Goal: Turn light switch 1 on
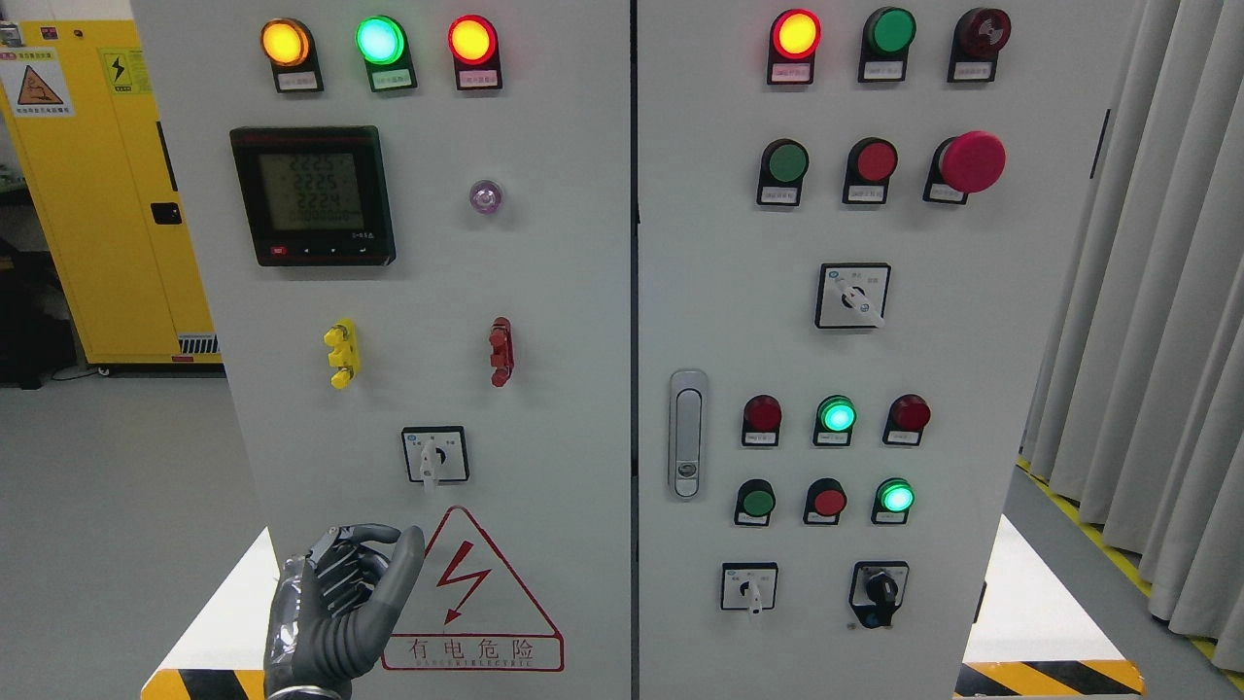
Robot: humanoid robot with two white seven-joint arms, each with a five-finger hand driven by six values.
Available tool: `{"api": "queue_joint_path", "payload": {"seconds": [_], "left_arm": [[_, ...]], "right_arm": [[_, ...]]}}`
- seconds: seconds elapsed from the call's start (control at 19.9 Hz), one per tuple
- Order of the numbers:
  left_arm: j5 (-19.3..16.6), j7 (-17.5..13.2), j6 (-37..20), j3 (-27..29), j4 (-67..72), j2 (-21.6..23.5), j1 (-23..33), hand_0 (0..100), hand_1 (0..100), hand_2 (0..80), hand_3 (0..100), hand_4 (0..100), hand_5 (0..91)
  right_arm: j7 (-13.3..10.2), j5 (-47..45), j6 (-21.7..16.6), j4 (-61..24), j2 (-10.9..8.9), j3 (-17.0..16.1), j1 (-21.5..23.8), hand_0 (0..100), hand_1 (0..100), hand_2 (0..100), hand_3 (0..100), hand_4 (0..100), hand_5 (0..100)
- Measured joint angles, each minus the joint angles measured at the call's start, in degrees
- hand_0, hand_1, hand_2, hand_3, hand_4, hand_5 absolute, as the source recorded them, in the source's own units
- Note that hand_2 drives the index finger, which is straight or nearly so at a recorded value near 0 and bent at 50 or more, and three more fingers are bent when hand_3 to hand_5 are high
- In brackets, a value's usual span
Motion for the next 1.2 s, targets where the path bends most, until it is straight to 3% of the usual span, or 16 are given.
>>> {"api": "queue_joint_path", "payload": {"seconds": [0.3, 0.65, 1.2], "left_arm": [[-0.25, 2.40, 1.26, -0.05, -0.13, -0.56, -1.48, 15, 71, 52.3, 85, 84, 79.7], [-1.60, 2.91, 2.63, -0.51, -0.21, -1.33, -2.65, 13, 73, 53.9, 86, 84, 80.2], [-3.96, 2.93, 4.48, -1.55, -0.23, -2.15, -4.03, 24, 73, 55.0, 87, 85, 81.2]], "right_arm": [[0.00, 0.00, 0.00, 0.00, 0.00, 0.00, 0.00, 0, 50, 4, 0, 0, 0], [0.00, 0.00, 0.00, 0.00, 0.00, 0.00, 0.00, 0, 50, 4, 0, 0, 0], [0.00, 0.00, 0.00, 0.00, 0.00, 0.00, 0.00, 0, 50, 4, 0, 0, 0]]}}
